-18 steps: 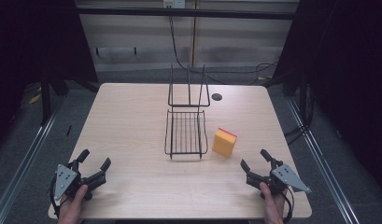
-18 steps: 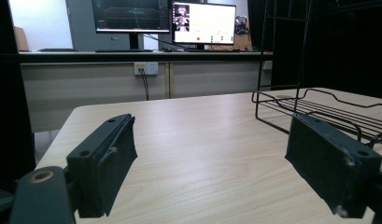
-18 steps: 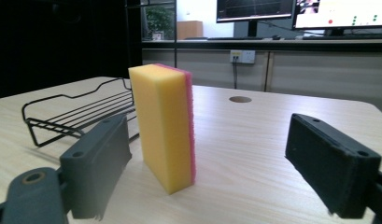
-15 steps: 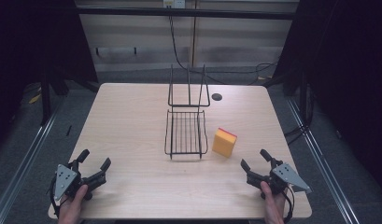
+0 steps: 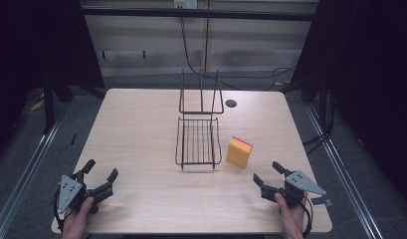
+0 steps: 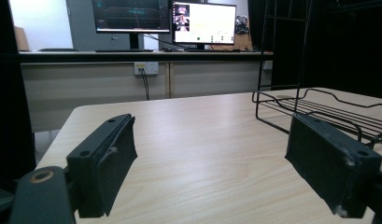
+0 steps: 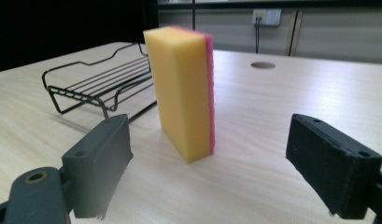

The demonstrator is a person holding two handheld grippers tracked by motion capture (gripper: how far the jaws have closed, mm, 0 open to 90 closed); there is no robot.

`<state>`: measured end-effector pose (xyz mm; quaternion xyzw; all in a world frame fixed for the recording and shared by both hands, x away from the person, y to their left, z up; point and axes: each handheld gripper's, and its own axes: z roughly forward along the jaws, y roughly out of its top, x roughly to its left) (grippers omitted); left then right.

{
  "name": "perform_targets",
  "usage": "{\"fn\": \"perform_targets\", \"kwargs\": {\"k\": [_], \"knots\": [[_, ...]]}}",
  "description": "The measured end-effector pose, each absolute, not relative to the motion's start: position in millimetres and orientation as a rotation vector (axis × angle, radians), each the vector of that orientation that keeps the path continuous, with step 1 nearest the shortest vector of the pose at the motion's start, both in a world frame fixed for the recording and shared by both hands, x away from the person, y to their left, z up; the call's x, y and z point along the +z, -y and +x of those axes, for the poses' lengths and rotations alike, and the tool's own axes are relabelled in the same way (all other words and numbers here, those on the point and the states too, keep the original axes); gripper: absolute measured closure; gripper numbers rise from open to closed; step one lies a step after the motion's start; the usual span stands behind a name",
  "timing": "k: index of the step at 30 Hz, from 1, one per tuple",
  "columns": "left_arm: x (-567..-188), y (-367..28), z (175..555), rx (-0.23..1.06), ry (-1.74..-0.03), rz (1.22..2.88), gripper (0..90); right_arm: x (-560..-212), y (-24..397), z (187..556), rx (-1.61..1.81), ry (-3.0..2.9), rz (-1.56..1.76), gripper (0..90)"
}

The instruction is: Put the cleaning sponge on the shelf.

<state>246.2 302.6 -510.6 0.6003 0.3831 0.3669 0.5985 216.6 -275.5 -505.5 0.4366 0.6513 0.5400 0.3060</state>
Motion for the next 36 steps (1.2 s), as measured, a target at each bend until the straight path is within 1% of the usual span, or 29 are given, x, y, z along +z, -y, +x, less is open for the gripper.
{"fn": "perform_targets", "kwargs": {"k": [5, 15, 19, 20, 22, 23, 26, 27, 28, 29, 30, 31, 32, 33, 36], "knots": [[-511, -303, 246, 0.851, -0.888, 1.393, 15.6, -503, 275, 218, 1.367, -1.785, 1.183, 14.5], [-511, -303, 246, 0.852, -0.889, 1.393, 15.7, -494, 275, 224, 1.439, -1.817, 1.138, 19.9], [-511, -303, 246, 0.851, -0.888, 1.393, 15.7, -491, 274, 226, 1.451, -1.832, 1.131, 19.3], [-511, -303, 246, 0.853, -0.888, 1.393, 15.6, -491, 273, 229, 1.435, -1.854, 1.125, 13.7], [-511, -303, 246, 0.851, -0.889, 1.392, 15.6, -490, 271, 230, 1.421, -1.852, 1.129, 12.5], [-511, -303, 246, 0.851, -0.889, 1.393, 15.6, -490, 271, 232, 1.432, -1.855, 1.123, 14.4], [-511, -303, 246, 0.851, -0.889, 1.392, 15.6, -489, 267, 239, 1.441, -1.89, 1.116, 13.6], [-511, -303, 246, 0.851, -0.889, 1.393, 15.6, -489, 267, 241, 1.442, -1.892, 1.107, 15.5], [-511, -303, 246, 0.851, -0.889, 1.393, 15.6, -489, 267, 241, 1.442, -1.892, 1.107, 15.5], [-511, -303, 246, 0.851, -0.889, 1.392, 15.6, -488, 266, 243, 1.448, -1.89, 1.094, 21.6], [-511, -303, 246, 0.851, -0.889, 1.392, 15.6, -488, 266, 243, 1.448, -1.89, 1.094, 21.6], [-511, -303, 246, 0.851, -0.888, 1.392, 15.7, -486, 265, 245, 1.439, -1.895, 1.089, 24.6], [-511, -303, 246, 0.851, -0.888, 1.392, 15.7, -486, 265, 245, 1.439, -1.895, 1.089, 24.6], [-511, -303, 246, 0.851, -0.888, 1.392, 15.6, -485, 265, 247, 1.446, -1.906, 1.083, 29.6], [-511, -303, 246, 0.851, -0.888, 1.393, 15.6, -484, 268, 250, 1.484, -1.895, 1.078, 29.8]]}}
